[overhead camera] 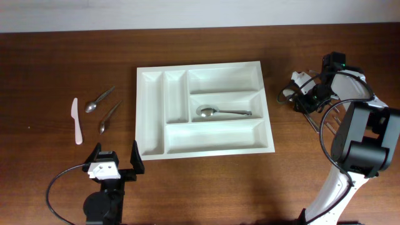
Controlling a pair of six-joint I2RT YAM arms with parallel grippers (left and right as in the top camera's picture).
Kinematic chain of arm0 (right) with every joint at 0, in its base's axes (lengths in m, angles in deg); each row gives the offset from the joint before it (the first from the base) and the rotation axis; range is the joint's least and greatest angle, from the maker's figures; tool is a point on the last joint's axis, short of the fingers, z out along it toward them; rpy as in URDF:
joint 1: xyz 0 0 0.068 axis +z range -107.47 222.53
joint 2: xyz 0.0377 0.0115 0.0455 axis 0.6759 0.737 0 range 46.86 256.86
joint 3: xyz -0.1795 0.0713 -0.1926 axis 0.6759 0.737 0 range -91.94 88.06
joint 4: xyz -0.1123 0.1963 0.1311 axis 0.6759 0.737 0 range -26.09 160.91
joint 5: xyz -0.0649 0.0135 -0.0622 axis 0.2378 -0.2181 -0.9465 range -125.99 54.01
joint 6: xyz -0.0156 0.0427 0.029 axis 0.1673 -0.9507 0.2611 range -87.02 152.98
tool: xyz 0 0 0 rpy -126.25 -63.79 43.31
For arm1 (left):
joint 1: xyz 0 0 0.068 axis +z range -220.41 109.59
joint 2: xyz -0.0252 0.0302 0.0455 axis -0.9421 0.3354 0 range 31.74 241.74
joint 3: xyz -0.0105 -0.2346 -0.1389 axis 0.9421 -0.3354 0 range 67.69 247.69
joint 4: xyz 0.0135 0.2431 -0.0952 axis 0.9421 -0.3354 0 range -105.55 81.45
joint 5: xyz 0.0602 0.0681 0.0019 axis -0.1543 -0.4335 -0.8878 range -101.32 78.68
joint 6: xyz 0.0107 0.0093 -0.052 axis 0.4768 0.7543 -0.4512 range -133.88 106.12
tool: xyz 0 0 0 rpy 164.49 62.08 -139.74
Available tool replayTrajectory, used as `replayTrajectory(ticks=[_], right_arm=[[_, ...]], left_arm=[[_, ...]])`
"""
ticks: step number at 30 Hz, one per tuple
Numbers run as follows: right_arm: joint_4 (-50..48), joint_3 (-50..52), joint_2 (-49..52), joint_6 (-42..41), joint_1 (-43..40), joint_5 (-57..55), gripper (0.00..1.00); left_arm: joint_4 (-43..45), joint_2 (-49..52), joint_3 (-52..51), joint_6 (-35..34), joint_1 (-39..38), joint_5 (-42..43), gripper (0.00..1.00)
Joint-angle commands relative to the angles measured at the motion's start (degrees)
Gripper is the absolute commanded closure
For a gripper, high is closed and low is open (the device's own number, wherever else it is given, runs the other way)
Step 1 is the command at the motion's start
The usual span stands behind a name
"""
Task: Pack container
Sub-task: 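Return the right gripper to the right cutlery and grasp another spoon, then place the second spoon into the middle compartment beside the first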
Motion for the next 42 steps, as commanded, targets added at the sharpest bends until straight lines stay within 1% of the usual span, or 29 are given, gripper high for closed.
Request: replayTrajectory(ticks=[1, 5, 6, 7, 13, 16, 20, 22, 24, 25, 26, 28, 31, 34, 36, 38, 42], right_arm=[[0.0, 0.6, 0.0, -0.5, 0.3, -0.1, 0.72], [-0.2, 0.6, 0.6, -0.5, 0.2, -0.1, 0.73], [-0.3, 0.6, 1.1, -0.5, 0.3, -0.1, 0.82], [-0.4, 0.6, 1.5, -0.5, 0.3, -0.1, 0.96], [-0.4, 0.2, 1.7, -1.0, 0.3, -0.1, 0.96], [2.3, -4.1, 1.0, -2.0, 0.4, 0.2, 0.96], [8.0, -14.8, -0.8, -2.0, 1.5, 1.6, 0.96], [12.2, -23.0, -1.0, -1.9, 2.7, 2.1, 0.96], [15.3, -29.0, -1.0, -0.7, 4.0, 3.0, 0.96], [17.3, -32.7, -1.0, 0.9, 5.2, 4.6, 0.96], [18.3, -34.4, -1.0, 1.9, 5.9, 5.6, 0.96], [22.0, -38.8, -1.0, 7.9, 9.2, 9.8, 0.96], [25.2, -40.3, -1.0, 13.5, 13.7, 11.1, 0.96], [29.7, -39.9, -0.9, 21.4, 18.9, 11.1, 0.96], [32.0, -39.1, -0.9, 24.8, 22.2, 11.1, 0.96], [33.2, -38.2, -0.7, 26.7, 24.6, 11.0, 0.96], [33.7, -36.1, 0.1, 27.5, 28.1, 10.4, 0.96]], left_arm=[[0.1, -0.2, -0.3, 0.1, 0.4, 0.6, 0.01], [0.1, -0.2, -0.3, 0.1, 0.4, 0.6, 0.01], [0.1, -0.2, -0.3, 0.1, 0.4, 0.6, 0.01], [0.1, -0.2, -0.3, 0.1, 0.4, 0.6, 0.01], [0.1, -0.2, -0.3, 0.1, 0.4, 0.6, 0.01], [0.1, -0.2, -0.3, 0.1, 0.4, 0.6, 0.01], [0.1, -0.2, -0.3, 0.1, 0.4, 0.6, 0.01], [0.1, -0.2, -0.3, 0.1, 0.4, 0.6, 0.01], [0.1, -0.2, -0.3, 0.1, 0.4, 0.6, 0.01], [0.1, -0.2, -0.3, 0.1, 0.4, 0.6, 0.01], [0.1, -0.2, -0.3, 0.1, 0.4, 0.6, 0.01], [0.1, -0.2, -0.3, 0.1, 0.4, 0.6, 0.01], [0.1, -0.2, -0.3, 0.1, 0.4, 0.6, 0.01], [0.1, -0.2, -0.3, 0.1, 0.4, 0.6, 0.01], [0.1, -0.2, -0.3, 0.1, 0.4, 0.6, 0.01], [0.1, -0.2, -0.3, 0.1, 0.4, 0.6, 0.01], [0.1, -0.2, -0.3, 0.1, 0.4, 0.6, 0.01]])
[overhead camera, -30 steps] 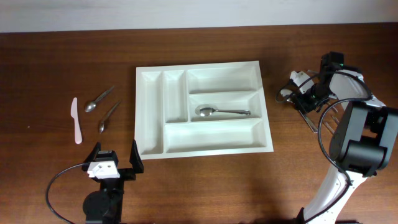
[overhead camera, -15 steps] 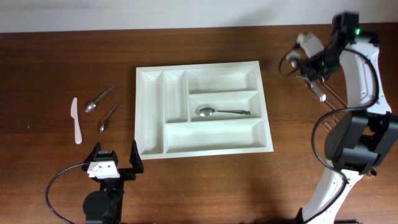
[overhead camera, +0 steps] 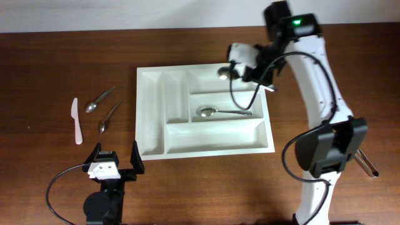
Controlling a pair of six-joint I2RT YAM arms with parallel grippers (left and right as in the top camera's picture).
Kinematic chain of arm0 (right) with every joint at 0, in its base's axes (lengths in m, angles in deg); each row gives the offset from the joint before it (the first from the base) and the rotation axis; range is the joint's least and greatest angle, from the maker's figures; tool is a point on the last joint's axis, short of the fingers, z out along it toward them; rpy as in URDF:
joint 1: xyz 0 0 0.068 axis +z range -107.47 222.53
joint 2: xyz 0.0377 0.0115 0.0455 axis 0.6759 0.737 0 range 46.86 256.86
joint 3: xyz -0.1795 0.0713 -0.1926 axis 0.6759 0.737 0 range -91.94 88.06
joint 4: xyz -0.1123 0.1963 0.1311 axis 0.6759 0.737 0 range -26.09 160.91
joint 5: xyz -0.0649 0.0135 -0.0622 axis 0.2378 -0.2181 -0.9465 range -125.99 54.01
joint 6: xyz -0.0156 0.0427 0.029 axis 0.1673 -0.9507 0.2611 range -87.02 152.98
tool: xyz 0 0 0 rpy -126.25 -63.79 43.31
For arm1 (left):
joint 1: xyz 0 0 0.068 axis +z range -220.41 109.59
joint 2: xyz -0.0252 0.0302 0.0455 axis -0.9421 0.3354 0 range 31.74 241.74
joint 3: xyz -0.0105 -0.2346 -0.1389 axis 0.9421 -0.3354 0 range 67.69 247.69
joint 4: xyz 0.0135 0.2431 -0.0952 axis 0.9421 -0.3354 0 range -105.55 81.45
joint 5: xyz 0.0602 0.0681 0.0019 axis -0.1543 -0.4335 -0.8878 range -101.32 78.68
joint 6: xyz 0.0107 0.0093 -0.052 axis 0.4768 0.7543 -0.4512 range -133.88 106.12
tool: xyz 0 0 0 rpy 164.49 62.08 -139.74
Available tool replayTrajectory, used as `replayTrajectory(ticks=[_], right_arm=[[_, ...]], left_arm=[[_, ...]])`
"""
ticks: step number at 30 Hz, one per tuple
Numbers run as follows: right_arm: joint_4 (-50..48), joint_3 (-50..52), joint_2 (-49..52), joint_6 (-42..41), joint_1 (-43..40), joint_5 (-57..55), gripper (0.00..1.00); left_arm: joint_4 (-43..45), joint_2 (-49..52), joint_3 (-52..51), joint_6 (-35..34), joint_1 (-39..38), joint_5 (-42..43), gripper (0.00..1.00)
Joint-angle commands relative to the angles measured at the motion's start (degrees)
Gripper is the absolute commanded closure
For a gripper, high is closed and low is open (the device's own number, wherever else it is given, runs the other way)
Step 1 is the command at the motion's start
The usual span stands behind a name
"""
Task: Pack container
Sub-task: 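Place the second spoon into the middle compartment beside the first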
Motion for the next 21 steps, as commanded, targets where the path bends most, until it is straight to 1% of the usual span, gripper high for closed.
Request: replayTrajectory(ticks=[1, 12, 21], right_arm=[[0.4, 2.7, 0.6, 4.8, 2.4, 1.0, 0.96], [-2.5, 11.3, 4.1, 5.2, 3.3, 1.0, 0.96], [-3.8, 12.2, 4.6, 5.1, 3.3, 1.2, 0.96]], left_arm=[[0.1, -0.2, -0.3, 0.1, 0.4, 0.6, 0.01], [0.1, -0.2, -0.3, 0.1, 0.4, 0.6, 0.01], [0.1, -0.2, -0.3, 0.1, 0.4, 0.6, 0.01]])
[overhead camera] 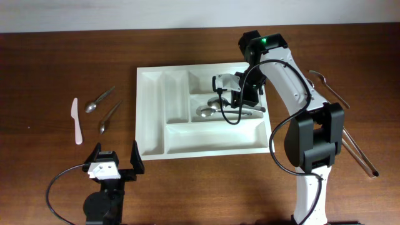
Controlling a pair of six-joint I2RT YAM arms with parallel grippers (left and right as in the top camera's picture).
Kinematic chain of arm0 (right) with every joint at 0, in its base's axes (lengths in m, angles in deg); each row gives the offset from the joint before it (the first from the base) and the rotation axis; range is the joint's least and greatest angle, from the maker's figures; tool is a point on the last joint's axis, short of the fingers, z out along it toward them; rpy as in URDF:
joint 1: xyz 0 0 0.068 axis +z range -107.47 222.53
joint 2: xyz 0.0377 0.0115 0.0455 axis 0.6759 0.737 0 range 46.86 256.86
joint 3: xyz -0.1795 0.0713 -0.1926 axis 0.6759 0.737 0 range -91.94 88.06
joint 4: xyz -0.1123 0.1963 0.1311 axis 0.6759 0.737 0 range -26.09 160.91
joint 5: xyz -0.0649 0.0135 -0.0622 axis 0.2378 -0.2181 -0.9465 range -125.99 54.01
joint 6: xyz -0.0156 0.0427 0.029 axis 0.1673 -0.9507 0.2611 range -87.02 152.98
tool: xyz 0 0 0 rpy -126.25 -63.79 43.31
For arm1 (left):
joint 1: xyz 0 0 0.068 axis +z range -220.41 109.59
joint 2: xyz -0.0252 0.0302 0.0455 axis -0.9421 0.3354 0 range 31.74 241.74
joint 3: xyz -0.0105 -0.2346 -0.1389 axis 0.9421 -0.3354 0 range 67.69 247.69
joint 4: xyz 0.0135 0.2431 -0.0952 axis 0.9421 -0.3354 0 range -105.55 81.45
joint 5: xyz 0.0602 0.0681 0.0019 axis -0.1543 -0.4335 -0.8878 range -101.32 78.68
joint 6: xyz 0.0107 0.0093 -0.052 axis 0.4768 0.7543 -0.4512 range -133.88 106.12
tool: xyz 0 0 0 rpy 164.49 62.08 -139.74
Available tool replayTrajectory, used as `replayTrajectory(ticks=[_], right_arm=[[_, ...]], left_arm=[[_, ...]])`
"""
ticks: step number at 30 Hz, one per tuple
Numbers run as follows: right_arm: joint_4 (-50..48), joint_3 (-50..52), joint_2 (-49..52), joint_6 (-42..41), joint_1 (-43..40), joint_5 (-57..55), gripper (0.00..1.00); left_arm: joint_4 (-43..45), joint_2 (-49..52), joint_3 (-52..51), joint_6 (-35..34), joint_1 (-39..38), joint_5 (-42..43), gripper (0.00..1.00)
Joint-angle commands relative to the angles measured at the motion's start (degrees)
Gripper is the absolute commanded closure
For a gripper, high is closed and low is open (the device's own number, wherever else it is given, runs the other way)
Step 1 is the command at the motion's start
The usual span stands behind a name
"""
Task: Pack container
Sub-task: 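Place the second spoon into the middle compartment beside the first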
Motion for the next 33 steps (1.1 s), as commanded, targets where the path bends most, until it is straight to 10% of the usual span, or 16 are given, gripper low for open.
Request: replayTrajectory(ticks=[1, 19, 21, 23, 33], right_arm=[[-0.5, 0.2, 0.1, 0.8, 0.2, 1.5, 0.96], [-3.6, 0.2, 0.1, -0.1, 0.2, 3.3, 0.95], [-4.1, 0.2, 0.1, -1.3, 0.2, 3.3, 0.61], [-4.6, 0.2, 0.1, -2.3, 0.2, 3.4, 0.47], [-13.3, -4.0, 0.1, -32.4, -4.3, -15.2, 0.33]], left_arm=[[0.1, -0.2, -0.3, 0.1, 0.4, 0.6, 0.01], [0.1, -0.2, -0.3, 0.1, 0.4, 0.6, 0.01], [0.1, -0.2, -0.3, 0.1, 0.4, 0.6, 0.01], [0.1, -0.2, -0.3, 0.1, 0.4, 0.6, 0.01], [0.1, -0.2, -0.3, 0.1, 0.4, 0.6, 0.01]])
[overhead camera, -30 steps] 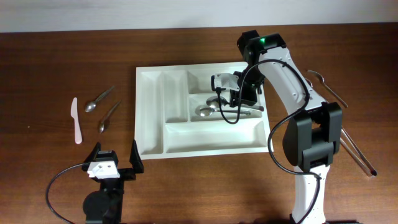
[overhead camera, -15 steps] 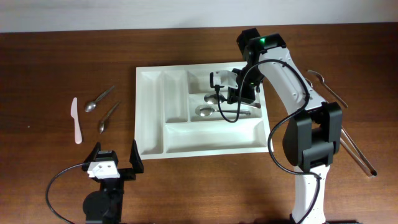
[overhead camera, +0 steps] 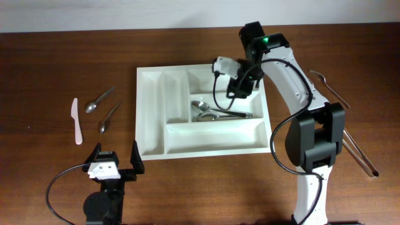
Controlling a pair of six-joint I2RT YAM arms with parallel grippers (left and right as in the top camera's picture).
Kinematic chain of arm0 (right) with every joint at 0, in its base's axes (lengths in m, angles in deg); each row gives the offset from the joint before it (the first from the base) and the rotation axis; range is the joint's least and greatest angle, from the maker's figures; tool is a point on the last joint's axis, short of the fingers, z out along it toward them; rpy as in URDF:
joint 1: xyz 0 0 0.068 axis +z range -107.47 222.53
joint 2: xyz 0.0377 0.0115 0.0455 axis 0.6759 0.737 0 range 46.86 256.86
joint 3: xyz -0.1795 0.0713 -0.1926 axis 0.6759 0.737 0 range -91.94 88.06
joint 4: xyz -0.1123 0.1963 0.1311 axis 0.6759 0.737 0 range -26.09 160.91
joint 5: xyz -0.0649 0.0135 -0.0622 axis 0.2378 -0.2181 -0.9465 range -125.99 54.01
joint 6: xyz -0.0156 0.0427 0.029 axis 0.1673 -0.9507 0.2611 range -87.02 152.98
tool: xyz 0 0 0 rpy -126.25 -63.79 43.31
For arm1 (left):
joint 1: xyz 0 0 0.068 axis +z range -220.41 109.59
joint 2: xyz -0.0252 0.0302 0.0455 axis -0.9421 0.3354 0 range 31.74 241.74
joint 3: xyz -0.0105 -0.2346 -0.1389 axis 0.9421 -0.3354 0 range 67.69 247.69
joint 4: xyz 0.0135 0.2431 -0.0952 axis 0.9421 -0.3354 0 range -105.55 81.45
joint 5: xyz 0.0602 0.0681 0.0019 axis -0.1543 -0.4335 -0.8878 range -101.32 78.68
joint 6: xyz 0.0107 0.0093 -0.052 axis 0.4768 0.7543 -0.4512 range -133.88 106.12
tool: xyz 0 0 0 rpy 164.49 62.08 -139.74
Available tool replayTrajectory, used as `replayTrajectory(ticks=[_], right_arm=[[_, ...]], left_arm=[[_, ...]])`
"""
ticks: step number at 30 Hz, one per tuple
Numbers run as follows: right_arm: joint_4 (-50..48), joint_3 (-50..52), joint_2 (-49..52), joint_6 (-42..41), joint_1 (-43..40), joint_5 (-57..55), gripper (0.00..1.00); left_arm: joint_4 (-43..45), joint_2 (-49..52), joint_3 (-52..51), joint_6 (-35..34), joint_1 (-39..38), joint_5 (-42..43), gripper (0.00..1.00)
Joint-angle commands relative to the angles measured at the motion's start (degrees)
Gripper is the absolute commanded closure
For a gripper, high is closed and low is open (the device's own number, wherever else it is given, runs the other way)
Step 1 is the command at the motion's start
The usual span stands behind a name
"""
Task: Pack container
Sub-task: 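Place the second spoon into the middle compartment beside the first, then move the right gripper to the forks and grasp a silver fork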
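The white cutlery tray (overhead camera: 141, 112) lies mid-table. Its middle right compartment holds two metal spoons (overhead camera: 209, 111) side by side, bowls to the left. My right gripper (overhead camera: 237, 91) hangs just above that compartment's upper edge; it looks open and holds nothing. On the wood left of the tray lie two more spoons (overhead camera: 100, 100) (overhead camera: 110, 117) and a white plastic knife (overhead camera: 76, 120). My left gripper (overhead camera: 116, 164) rests at the front left, open and empty, well short of those pieces.
Long metal utensils lie on the table at the right: one (overhead camera: 330, 87) behind the right arm's base, others (overhead camera: 360, 155) near the front right edge. The tray's other compartments show only white bottom.
My right gripper was low in the middle right compartment with a spoon. Now it is higher and further back, and a second spoon lies beside the first.
First my right gripper was at the far right of the table, with one spoon in the tray. Then it held a spoon over the tray's back right compartment. Then it was down in the middle right compartment. Now two spoons lie there. The left arm stayed still.
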Motion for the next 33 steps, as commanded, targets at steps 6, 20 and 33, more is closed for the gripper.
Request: replayTrajectory(ticks=[6, 20, 33], right_arm=[[2.4, -6.8, -0.9, -20.9, -11.3, -18.2, 0.01], [2.8, -6.5, -0.8, -23.1, -28.0, -12.7, 0.3], [0.4, 1.2, -0.1, -10.3, -31.2, -12.7, 0.33]], left_arm=[[0.1, -0.2, -0.3, 0.1, 0.4, 0.6, 0.01], [0.1, -0.2, -0.3, 0.1, 0.4, 0.6, 0.01], [0.1, -0.2, -0.3, 0.1, 0.4, 0.6, 0.01]])
